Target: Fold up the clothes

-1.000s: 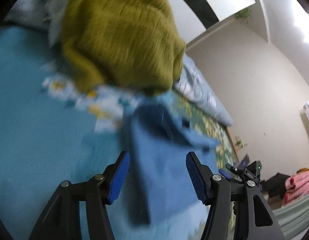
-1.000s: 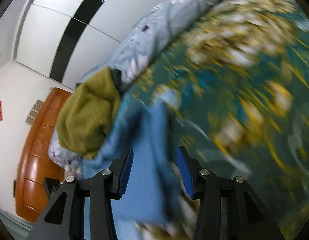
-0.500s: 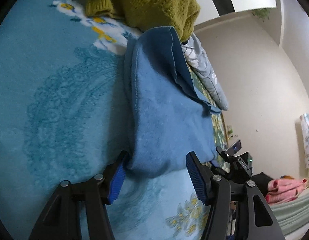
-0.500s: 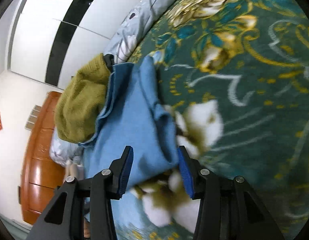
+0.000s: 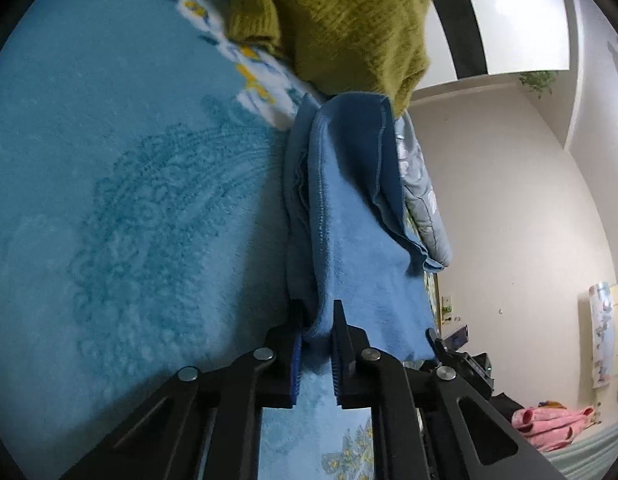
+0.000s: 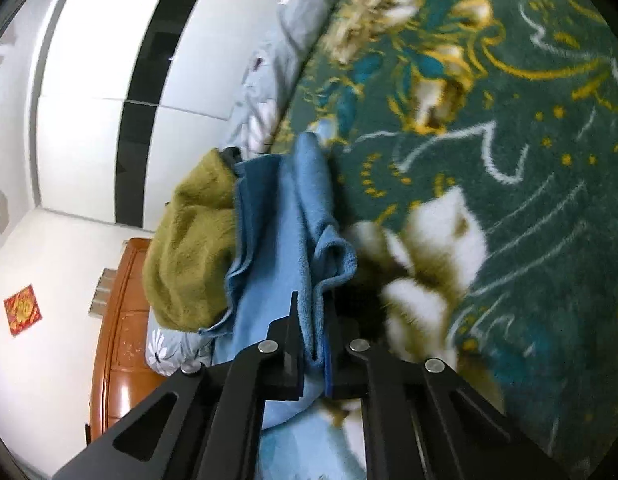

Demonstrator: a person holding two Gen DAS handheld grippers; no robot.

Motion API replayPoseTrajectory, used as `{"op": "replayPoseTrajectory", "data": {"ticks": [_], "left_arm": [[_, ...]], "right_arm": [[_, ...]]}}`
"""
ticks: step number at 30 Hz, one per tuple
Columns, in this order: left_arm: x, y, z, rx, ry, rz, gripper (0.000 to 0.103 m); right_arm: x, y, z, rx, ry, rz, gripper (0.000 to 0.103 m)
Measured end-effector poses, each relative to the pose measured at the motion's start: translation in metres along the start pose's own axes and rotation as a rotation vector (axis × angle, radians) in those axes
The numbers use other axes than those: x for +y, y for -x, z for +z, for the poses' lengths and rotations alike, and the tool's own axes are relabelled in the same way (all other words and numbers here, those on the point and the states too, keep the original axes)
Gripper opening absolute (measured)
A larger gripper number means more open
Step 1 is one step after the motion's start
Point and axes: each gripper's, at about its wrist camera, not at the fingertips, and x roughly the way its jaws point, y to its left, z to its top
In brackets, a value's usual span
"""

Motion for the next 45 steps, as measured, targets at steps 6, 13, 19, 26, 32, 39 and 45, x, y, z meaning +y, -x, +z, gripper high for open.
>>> {"op": "replayPoseTrajectory", "data": {"ticks": [6, 13, 19, 26, 32, 39, 45], "left_arm": [[-0.006, 0.026, -0.021, 0.021, -0.049, 0.001, 0.01], [0.0, 0.076, -0.072, 0.096, -0.12, 0.017, 0.01], [0.015, 0.082, -0.093, 0.128, -0.122, 0.048, 0.01], [-0.002, 0.075, -0.095, 0.143, -0.263, 0.093, 0.013], [-0.028, 0.081, -0.076, 0.043, -0.434, 0.201, 0.048], [-0.047, 0.044, -0.024, -0.006, -0.53, 0.261, 0.051], [-0.072, 0.001, -0.006, -0.016, -0.658, 0.306, 0.051]], "right_arm": [[0.013, 0.024, -0.031, 0.019, 0.068, 0.004, 0.006], [0.006, 0.078, -0.098, 0.046, 0.127, 0.03, 0.006], [-0.006, 0.104, -0.143, 0.062, 0.178, -0.007, 0.006], [-0.02, 0.095, -0.144, 0.081, 0.16, -0.03, 0.007], [-0.014, 0.105, -0.141, 0.075, 0.27, -0.122, 0.012], [0.004, 0.088, -0.114, 0.032, 0.335, -0.193, 0.021], [0.012, 0.091, -0.08, -0.054, 0.353, -0.251, 0.03]]}}
